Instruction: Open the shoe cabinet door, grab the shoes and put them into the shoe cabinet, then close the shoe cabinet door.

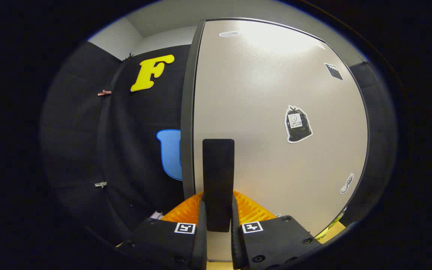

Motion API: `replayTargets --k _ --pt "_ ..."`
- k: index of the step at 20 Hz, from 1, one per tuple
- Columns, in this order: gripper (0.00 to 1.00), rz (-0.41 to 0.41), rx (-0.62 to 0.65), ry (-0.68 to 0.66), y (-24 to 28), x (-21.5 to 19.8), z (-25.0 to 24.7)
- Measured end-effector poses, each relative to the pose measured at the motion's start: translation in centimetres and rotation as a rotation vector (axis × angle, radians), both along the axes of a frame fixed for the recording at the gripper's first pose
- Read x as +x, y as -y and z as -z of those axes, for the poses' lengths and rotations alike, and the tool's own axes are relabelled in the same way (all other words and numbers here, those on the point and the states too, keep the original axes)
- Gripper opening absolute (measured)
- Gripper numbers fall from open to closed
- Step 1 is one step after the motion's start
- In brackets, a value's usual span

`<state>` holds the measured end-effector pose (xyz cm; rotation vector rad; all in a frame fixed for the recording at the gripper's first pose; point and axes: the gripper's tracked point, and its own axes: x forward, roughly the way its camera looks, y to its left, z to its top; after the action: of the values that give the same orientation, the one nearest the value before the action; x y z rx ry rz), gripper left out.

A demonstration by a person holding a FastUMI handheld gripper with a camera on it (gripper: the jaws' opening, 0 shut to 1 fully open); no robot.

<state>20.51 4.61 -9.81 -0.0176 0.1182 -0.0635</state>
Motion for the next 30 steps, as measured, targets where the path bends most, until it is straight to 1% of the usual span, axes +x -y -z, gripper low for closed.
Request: replayTargets --k 3,6,12,20,30 --pt "0.3 -0.021 -0.01 0.002 -0.1 -0.3 0.0" --pt "0.3 -0.06 -0.012 -0.008 -0.3 -1.0 -0.2" --pt "0.3 -0.137 0.006 -0.025 -0.9 -3.9 -1.2" --pt "0.3 -0.209 0.024 -0.038 0.2 -9.2 -2.0" --pt "0.3 -0.351 0.047 -0.05 3.4 -15.3 -3.1"
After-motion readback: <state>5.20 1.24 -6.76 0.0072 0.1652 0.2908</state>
